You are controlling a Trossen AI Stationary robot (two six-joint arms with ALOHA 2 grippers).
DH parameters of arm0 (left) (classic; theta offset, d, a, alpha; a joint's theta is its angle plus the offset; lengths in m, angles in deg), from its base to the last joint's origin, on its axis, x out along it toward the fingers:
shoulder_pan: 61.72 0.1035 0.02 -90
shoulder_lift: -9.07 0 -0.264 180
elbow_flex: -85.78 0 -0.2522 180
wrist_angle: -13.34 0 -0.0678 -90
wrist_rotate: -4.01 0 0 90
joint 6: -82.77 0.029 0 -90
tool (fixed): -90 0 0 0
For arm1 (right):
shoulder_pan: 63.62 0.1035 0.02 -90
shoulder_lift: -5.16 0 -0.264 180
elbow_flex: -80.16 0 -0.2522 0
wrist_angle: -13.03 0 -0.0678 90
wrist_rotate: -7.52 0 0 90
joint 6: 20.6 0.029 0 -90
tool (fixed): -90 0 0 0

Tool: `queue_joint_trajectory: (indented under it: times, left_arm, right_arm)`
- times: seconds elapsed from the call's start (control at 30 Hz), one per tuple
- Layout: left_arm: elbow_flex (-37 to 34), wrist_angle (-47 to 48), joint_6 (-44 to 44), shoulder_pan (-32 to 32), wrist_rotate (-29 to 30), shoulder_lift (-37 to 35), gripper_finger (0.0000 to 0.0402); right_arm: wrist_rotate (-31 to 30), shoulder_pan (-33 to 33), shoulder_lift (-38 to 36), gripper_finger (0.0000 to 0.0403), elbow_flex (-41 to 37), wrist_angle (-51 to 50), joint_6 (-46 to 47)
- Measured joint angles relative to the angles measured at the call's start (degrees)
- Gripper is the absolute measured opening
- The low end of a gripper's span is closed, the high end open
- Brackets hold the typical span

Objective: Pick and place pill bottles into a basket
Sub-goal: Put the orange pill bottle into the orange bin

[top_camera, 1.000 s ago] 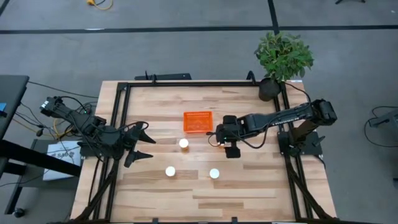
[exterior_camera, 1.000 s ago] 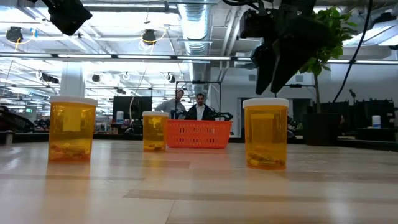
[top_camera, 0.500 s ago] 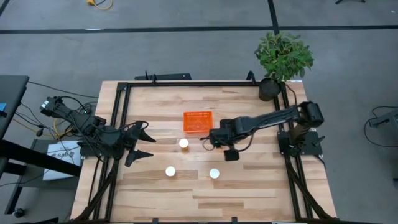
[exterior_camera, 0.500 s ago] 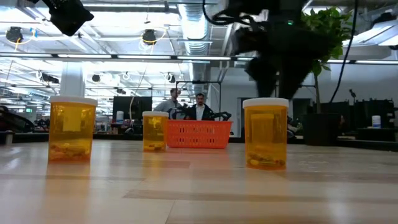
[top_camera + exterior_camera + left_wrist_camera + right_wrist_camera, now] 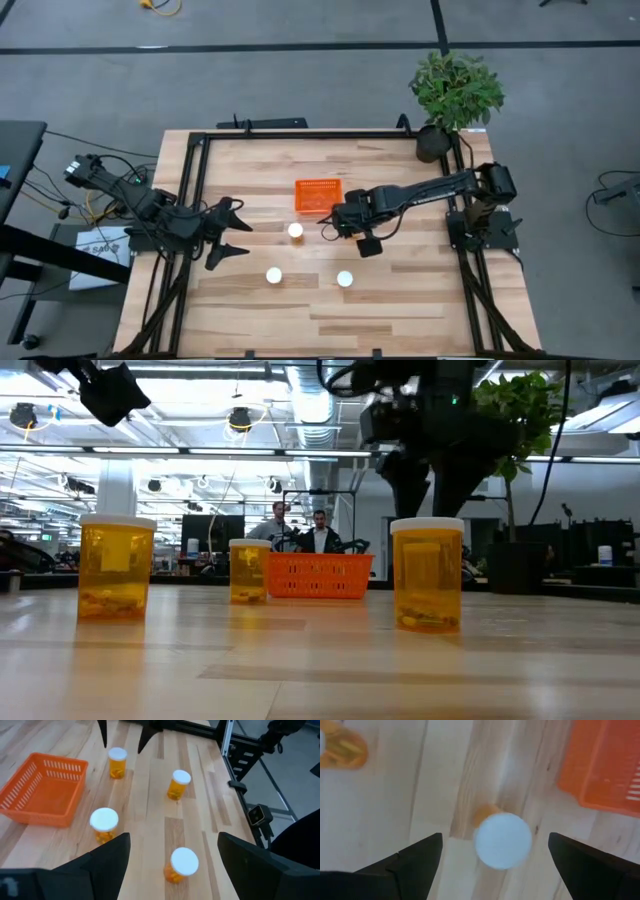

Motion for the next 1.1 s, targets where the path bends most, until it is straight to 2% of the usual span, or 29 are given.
queue_joint_trajectory:
  times: [0.17, 1.1]
  left_arm:
    - [0.0, 0.02, 0.02, 0.0, -0.07, 0.5, 0.0291]
    - [0.0, -0.14, 0.09, 0.0, 0.07, 0.48, 0.0291]
  right_arm:
    - [0.01, 0.02, 1.84, 0.0357, -0.08, -0.11, -1.68]
    - [1.91, -1.55, 1.64, 0.0345, -3.96, 6.11, -0.52]
